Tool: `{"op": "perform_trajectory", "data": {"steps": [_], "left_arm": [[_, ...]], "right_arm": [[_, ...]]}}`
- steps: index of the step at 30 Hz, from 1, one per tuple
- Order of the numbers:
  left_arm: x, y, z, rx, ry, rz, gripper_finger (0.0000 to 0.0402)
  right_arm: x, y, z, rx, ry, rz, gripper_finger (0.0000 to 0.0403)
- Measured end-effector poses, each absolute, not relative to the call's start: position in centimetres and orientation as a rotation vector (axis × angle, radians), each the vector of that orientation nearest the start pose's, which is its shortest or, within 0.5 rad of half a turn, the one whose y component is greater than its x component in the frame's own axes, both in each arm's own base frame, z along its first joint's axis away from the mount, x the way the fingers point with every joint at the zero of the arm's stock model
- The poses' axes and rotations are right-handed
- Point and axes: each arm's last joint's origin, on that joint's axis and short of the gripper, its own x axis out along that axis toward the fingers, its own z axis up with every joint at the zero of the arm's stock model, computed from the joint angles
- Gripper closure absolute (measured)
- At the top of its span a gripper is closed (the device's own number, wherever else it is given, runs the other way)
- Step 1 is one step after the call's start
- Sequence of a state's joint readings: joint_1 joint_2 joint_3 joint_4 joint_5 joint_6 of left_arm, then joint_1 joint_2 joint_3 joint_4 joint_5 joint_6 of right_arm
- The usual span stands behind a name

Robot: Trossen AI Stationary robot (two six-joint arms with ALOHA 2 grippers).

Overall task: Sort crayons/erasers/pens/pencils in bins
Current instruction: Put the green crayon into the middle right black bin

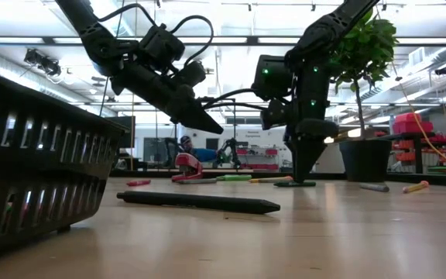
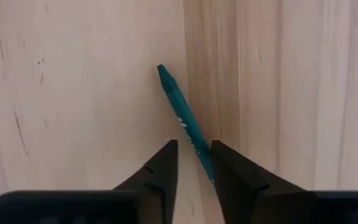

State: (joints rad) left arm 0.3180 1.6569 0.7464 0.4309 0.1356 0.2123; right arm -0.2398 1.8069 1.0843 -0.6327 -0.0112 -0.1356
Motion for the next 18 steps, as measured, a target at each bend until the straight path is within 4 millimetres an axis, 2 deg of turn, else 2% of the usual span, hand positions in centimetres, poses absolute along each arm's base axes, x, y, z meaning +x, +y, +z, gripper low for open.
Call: {"op": "perform_trajectory", "data": {"steps": [9, 18], "left_arm": [[31.1, 9.8, 16.5, 0.099, 0.487, 0.128, 0.0307], [31.0, 9.8, 16.3, 0.093, 0.507, 0.124, 0.0308]], "right_arm": [[31.7, -7.5, 14.9, 0.108, 1.356, -0.107, 0.039], [32.0, -5.7, 15.2, 0.149, 1.344, -0.122, 0.0399]]}}
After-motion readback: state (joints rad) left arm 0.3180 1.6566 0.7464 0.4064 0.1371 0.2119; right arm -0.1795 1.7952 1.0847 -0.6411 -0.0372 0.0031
